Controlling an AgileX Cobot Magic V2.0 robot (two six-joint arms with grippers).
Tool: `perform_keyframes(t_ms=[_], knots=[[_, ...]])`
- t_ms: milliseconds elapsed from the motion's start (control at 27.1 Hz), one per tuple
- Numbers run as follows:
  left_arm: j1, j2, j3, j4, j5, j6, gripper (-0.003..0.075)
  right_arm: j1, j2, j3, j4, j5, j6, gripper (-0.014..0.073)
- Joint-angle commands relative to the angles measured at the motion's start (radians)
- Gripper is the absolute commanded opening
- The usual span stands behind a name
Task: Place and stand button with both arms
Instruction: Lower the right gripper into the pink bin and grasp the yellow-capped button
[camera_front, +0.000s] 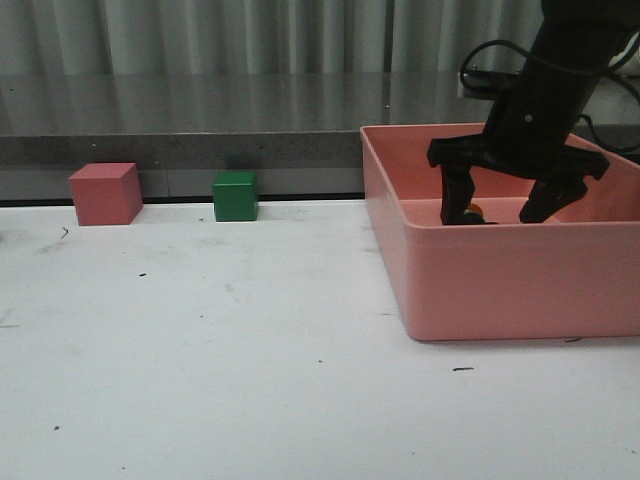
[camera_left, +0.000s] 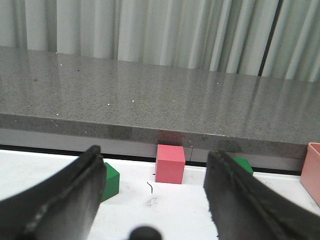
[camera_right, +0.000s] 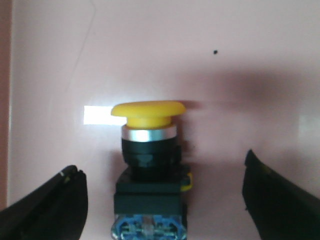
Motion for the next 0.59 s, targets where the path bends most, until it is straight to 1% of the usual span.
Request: perform_keyframes(t_ms=[0,74,185,222,370,481,554], knots=[[0.0,0.013,-0.037,-0.005,-0.085,0.0,0.0417,-0.003,-0.033,-0.051,-0.002,-0.015,0.002,0.0611],[0.0,0.013,-0.037,-0.005,-0.085,0.0,0.0417,-0.003,-0.029,-0.051,-0.002,-0.013,0.002,0.0552],[0.0,0.013,-0.037,-0.005,-0.085,0.0,0.0417,-0.003,-0.029,-0.051,-0.002,-0.009,0.002,0.0424],[0.0,0.013,-0.037,-0.005,-0.085,0.0,0.0417,-0.003,-0.029,-0.051,-0.002,-0.006,0.002,0.037],[0.0,0.013,-0.037,-0.005,-0.085,0.0,0.0417,-0.003,-0.03,-0.063,-0.002,0.019,0.002,0.0221],[0.0,0.013,-0.037,-0.005,-0.085,0.0,0.0417,-0.003,-0.039,-0.07,-0.002,0.037,0.002,0.0179],[0.0,0.013,-0.037,-0.005,-0.085,0.0,0.0417,-0.003,-0.051,-0.072,-0.002,0.041,0.002,0.0183]])
